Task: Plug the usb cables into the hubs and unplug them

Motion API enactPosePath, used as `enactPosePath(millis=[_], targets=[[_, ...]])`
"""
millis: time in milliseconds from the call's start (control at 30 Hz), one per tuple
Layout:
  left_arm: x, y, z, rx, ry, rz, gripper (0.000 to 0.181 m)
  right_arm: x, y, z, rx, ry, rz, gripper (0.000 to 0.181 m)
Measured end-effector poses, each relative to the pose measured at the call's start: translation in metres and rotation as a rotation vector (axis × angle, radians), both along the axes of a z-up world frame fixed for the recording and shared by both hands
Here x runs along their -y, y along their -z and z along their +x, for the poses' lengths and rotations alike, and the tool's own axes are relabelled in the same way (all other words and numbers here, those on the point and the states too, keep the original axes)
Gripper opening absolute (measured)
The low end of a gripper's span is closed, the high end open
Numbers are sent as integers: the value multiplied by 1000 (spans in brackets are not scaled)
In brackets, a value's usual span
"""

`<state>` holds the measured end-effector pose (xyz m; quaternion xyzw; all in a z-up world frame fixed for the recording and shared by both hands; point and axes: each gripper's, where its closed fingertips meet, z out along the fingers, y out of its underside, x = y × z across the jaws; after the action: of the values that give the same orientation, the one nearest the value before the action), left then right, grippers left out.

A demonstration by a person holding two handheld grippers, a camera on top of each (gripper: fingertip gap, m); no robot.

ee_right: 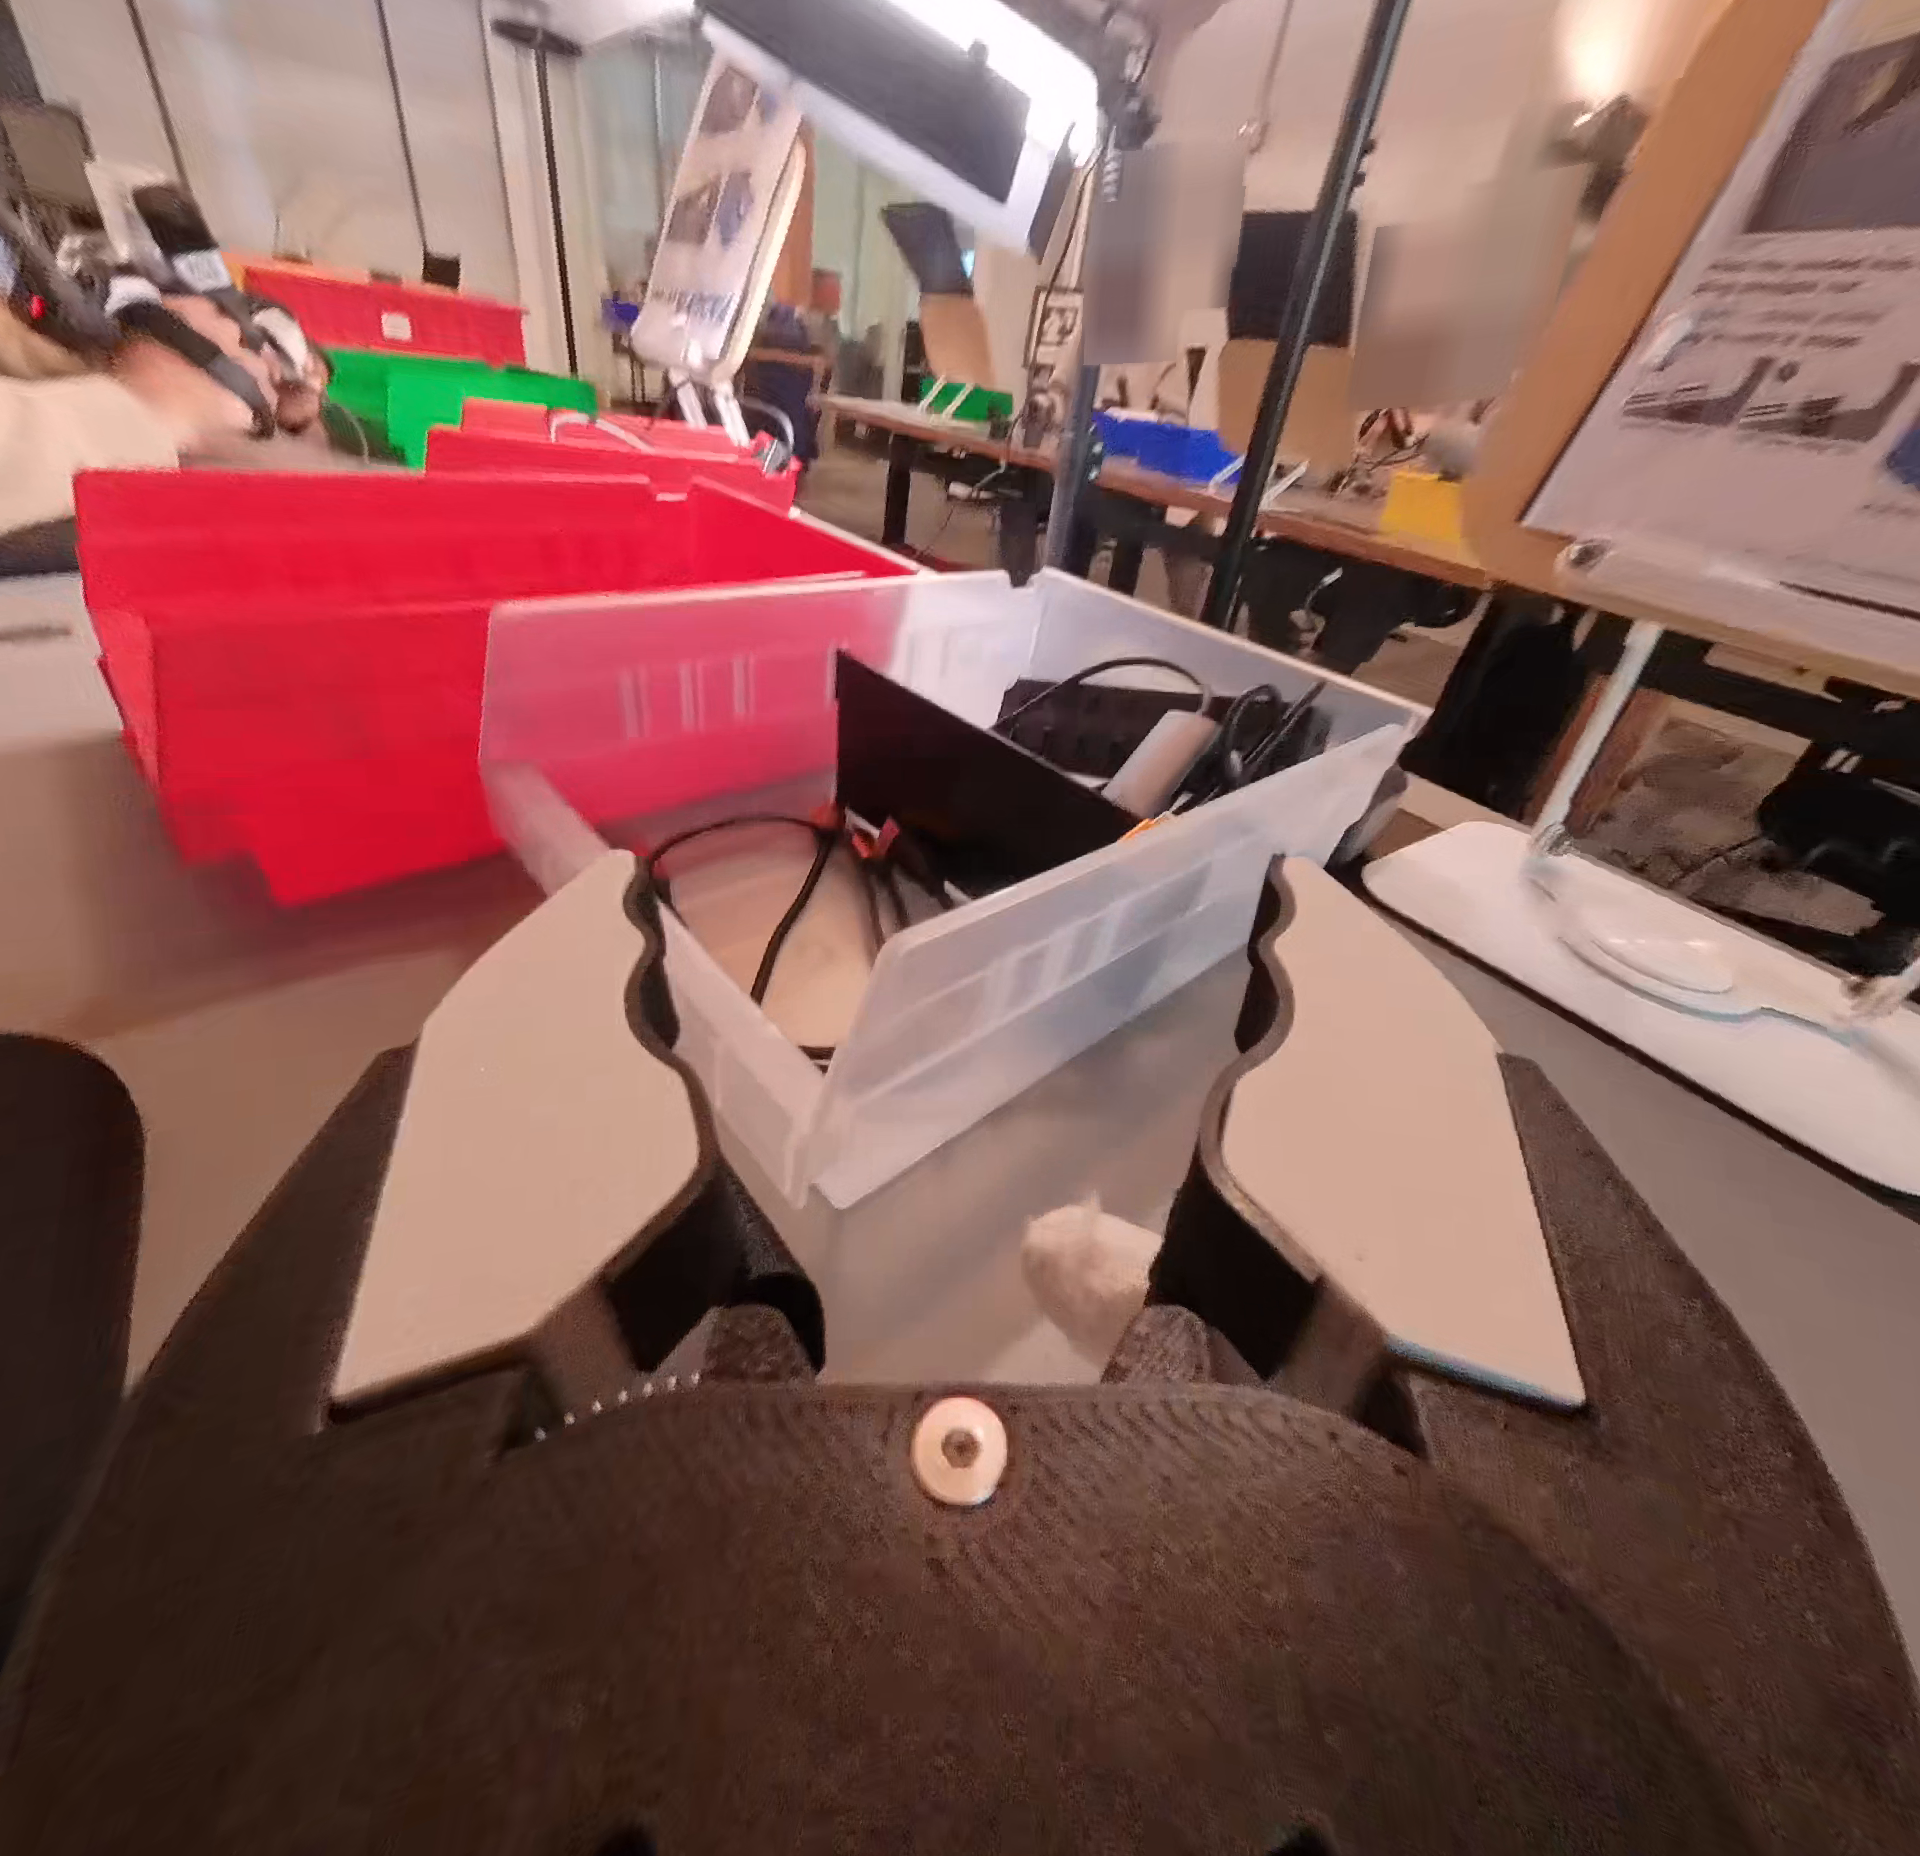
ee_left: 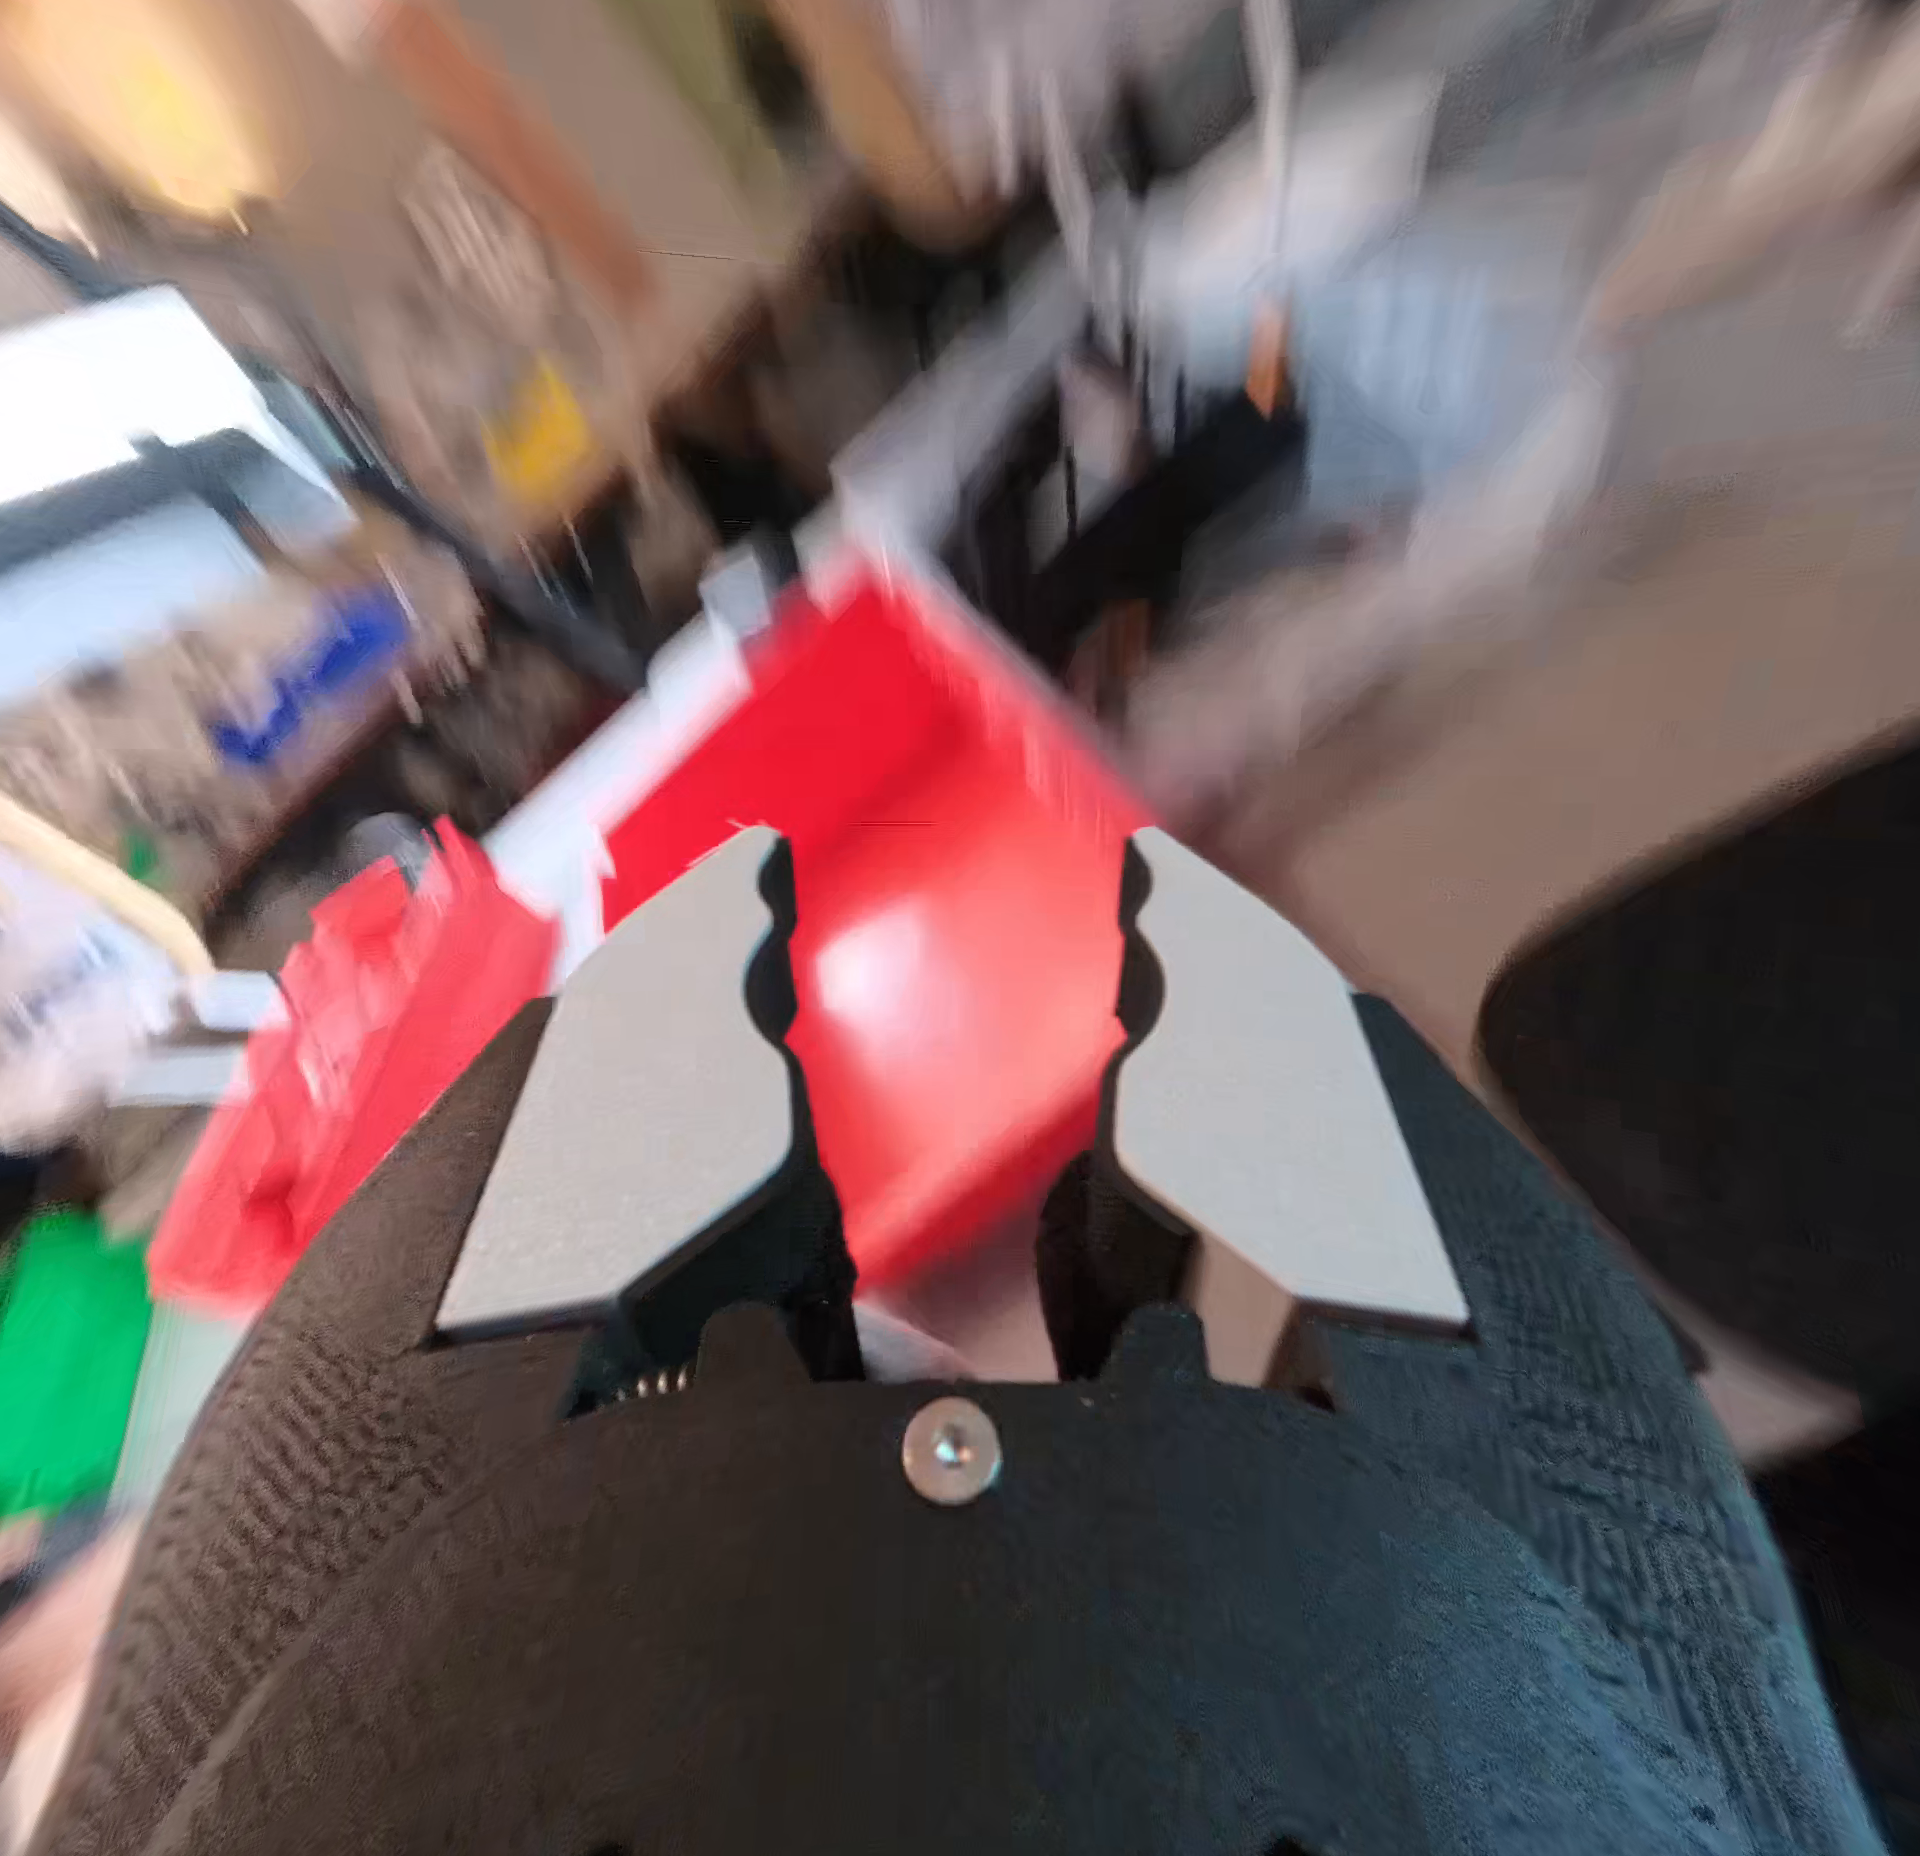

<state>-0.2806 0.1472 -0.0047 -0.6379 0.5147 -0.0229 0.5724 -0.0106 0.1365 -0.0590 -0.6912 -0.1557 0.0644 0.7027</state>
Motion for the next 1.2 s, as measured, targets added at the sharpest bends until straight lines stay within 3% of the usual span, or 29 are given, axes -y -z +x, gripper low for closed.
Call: enactPosePath(millis=[133, 267, 467, 667, 800, 933, 1033, 1200], targets=[[-36, 74, -22, -120, -80, -270, 63, 3, -6, 5, -42, 8, -2, 107], [-53, 113, -38, -187, -101, -315, 81, 4, -9, 10, -69, 21, -5, 103], [-65, 164, -41, -282, -112, -465, 76, 6, -14, 13, -108, 24, 3, 101], [-77, 160, -22, -320, 38, -292, 52, 6, -15, 11, -124, 9, 0, 97], [-83, 151, -14, -455, 31, -150, 38, 7, -15, 11, -115, 5, 1, 95], [-80, 105, 1, -459, 3, 34, 33, 8, -17, 10, -113, 1, 9, 93], [-75, 89, -12, -506, -104, 29, 34, 8, -19, 9, -93, 2, 19, 90], [-73, 33, -27, -445, -248, 295, 33, 13, -28, 2, 39, 14, 88, 89]])
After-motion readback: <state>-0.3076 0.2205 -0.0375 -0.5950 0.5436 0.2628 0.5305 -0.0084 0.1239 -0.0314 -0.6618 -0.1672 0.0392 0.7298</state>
